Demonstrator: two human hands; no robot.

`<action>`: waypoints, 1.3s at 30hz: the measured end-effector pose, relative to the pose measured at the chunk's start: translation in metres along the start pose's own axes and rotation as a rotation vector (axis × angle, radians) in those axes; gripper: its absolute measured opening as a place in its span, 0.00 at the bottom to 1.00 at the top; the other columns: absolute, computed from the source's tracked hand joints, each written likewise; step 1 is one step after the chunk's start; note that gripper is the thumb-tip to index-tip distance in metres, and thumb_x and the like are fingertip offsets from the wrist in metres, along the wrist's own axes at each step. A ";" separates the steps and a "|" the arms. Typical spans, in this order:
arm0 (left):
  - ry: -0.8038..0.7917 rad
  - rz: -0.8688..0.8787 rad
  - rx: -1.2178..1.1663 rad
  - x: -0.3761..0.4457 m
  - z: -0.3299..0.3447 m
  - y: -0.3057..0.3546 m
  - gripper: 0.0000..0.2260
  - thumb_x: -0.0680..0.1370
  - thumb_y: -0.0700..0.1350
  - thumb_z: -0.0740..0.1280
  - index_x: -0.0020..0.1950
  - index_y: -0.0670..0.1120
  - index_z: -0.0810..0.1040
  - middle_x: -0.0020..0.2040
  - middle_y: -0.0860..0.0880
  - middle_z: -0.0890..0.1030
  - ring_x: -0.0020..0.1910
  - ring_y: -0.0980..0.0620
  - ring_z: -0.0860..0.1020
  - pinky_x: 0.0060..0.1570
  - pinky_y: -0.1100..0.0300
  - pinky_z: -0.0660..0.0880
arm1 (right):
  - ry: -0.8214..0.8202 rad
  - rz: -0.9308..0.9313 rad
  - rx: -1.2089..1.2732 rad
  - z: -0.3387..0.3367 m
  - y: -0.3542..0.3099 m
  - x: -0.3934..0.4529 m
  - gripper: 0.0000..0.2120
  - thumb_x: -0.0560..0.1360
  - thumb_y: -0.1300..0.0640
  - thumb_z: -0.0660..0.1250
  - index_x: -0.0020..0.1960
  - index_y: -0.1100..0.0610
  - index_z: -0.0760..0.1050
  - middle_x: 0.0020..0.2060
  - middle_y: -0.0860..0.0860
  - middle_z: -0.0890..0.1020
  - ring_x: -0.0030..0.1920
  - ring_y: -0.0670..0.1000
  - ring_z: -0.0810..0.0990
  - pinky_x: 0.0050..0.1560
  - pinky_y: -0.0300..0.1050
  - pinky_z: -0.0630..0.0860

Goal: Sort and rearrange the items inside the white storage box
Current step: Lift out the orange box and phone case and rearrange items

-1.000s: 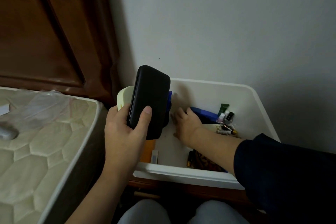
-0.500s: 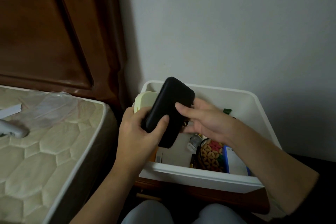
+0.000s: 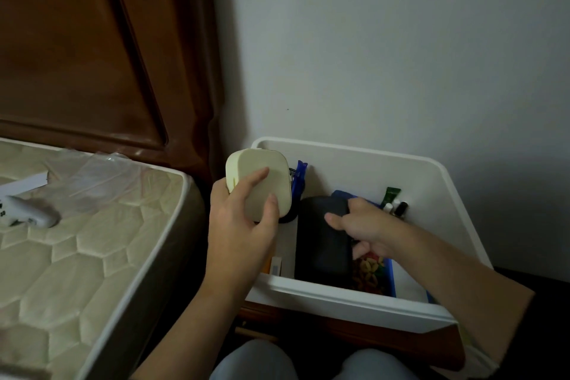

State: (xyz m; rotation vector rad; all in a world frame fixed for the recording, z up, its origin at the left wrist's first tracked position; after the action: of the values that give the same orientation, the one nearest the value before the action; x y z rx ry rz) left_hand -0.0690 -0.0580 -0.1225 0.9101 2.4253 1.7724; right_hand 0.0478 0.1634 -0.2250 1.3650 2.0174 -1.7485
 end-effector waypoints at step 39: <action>0.011 -0.033 -0.066 -0.001 0.001 -0.005 0.19 0.80 0.44 0.69 0.66 0.65 0.78 0.62 0.64 0.68 0.64 0.61 0.72 0.53 0.51 0.84 | -0.315 0.255 -0.692 0.053 0.014 -0.011 0.21 0.80 0.67 0.68 0.71 0.64 0.69 0.57 0.63 0.82 0.48 0.57 0.87 0.53 0.52 0.86</action>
State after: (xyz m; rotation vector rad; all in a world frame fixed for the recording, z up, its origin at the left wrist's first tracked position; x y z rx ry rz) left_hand -0.0702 -0.0583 -0.1281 0.8509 2.3578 1.8394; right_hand 0.0410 0.1115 -0.2453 0.9845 1.8933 -0.9396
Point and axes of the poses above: each hand's wrist, its own x-axis towards the middle knuckle, its own z-axis out of the palm, y = z × x, the point moved 8 cm from there along x, towards the middle knuckle
